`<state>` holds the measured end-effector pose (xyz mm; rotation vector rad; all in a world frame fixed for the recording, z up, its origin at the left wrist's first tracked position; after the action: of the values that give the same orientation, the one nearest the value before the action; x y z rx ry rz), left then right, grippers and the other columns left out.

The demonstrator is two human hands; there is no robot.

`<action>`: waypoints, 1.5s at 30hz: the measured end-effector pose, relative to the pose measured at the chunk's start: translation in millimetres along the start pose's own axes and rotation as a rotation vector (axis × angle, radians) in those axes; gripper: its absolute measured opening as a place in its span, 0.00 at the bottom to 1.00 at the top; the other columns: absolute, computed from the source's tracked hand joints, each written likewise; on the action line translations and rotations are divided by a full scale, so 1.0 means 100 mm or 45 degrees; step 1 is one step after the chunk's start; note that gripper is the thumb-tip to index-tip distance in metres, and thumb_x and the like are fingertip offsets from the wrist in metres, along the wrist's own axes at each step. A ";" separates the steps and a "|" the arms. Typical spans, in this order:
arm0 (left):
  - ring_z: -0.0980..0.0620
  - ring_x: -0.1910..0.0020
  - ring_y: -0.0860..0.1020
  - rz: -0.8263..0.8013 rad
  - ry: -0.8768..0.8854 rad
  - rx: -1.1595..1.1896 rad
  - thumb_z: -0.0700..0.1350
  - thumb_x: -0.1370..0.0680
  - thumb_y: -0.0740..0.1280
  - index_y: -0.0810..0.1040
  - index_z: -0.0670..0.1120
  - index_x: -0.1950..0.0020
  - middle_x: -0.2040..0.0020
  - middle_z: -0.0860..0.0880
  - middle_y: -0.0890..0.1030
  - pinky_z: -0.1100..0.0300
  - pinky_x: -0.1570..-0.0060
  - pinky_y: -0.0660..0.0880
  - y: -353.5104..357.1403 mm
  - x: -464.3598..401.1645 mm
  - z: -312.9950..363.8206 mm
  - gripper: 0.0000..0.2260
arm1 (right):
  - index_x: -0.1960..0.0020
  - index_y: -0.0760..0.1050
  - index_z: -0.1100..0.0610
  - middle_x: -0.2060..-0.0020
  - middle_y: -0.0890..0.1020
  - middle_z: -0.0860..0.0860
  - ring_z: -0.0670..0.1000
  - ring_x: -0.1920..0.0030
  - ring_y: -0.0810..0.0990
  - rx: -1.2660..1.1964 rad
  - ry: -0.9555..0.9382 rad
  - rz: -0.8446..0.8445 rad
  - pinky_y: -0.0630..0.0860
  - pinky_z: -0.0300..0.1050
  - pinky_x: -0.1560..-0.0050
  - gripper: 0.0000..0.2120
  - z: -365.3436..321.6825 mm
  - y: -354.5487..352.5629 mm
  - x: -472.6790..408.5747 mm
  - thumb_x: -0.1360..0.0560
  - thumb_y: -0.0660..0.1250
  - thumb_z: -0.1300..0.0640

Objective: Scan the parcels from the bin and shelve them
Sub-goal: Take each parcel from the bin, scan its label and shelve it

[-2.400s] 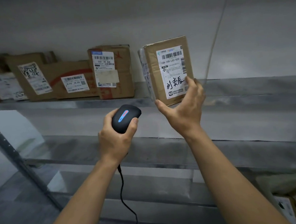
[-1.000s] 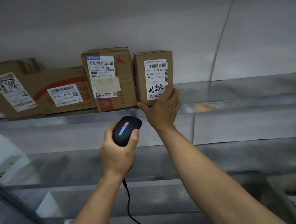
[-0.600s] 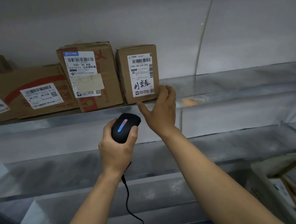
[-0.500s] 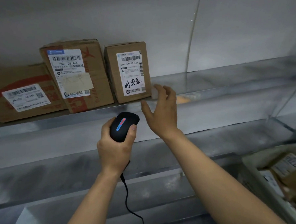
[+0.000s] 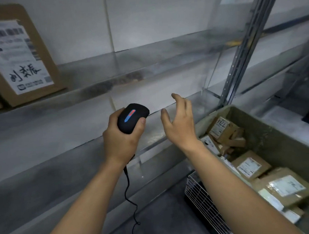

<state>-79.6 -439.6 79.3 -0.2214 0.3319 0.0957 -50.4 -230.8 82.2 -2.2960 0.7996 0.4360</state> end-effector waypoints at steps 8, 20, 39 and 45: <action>0.59 0.51 0.83 -0.269 0.019 0.004 0.59 0.31 0.78 0.77 0.54 0.35 0.49 0.62 0.82 0.45 0.50 0.83 1.28 0.11 0.17 0.26 | 0.22 0.62 0.54 0.28 0.66 0.55 0.54 0.29 0.68 0.174 0.282 0.034 0.61 0.41 0.34 0.29 1.07 -0.85 0.00 0.19 0.65 0.48; 0.53 0.54 0.84 -0.582 0.046 -0.086 0.60 0.30 0.78 0.77 0.62 0.41 0.50 0.61 0.83 0.44 0.52 0.83 2.80 0.38 0.20 0.20 | 0.22 0.60 0.49 0.31 0.68 0.55 0.56 0.32 0.69 0.286 0.791 -0.062 0.68 0.48 0.38 0.28 2.79 -1.62 0.69 0.19 0.64 0.46; 0.71 0.52 0.80 -0.787 0.003 -0.054 0.52 0.27 0.79 0.77 0.51 0.34 0.49 0.64 0.80 0.73 0.55 0.77 3.85 -0.21 -0.49 0.23 | 0.19 0.47 0.44 0.29 0.64 0.56 0.59 0.28 0.67 0.318 1.121 -0.315 0.71 0.57 0.31 0.41 4.08 -1.12 0.19 0.23 0.68 0.43; 0.76 0.52 0.78 -0.889 -0.024 -0.091 0.47 0.26 0.78 0.76 0.48 0.33 0.49 0.66 0.77 0.78 0.57 0.73 4.08 -0.25 -0.89 0.23 | 0.19 0.45 0.42 0.28 0.63 0.59 0.63 0.28 0.67 0.353 1.167 -0.381 0.70 0.58 0.30 0.44 4.60 -0.88 -0.12 0.24 0.70 0.44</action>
<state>-183.3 -65.6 -76.0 -0.3956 0.2176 -0.5798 -44.2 139.4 -204.2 -2.2429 0.8223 -0.8703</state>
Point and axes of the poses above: each hand's wrist, its own x-axis away from the middle knuckle, its own y-axis out of the palm, z = x × y, the point moved 7 cm from there along -x, towards the middle knuckle
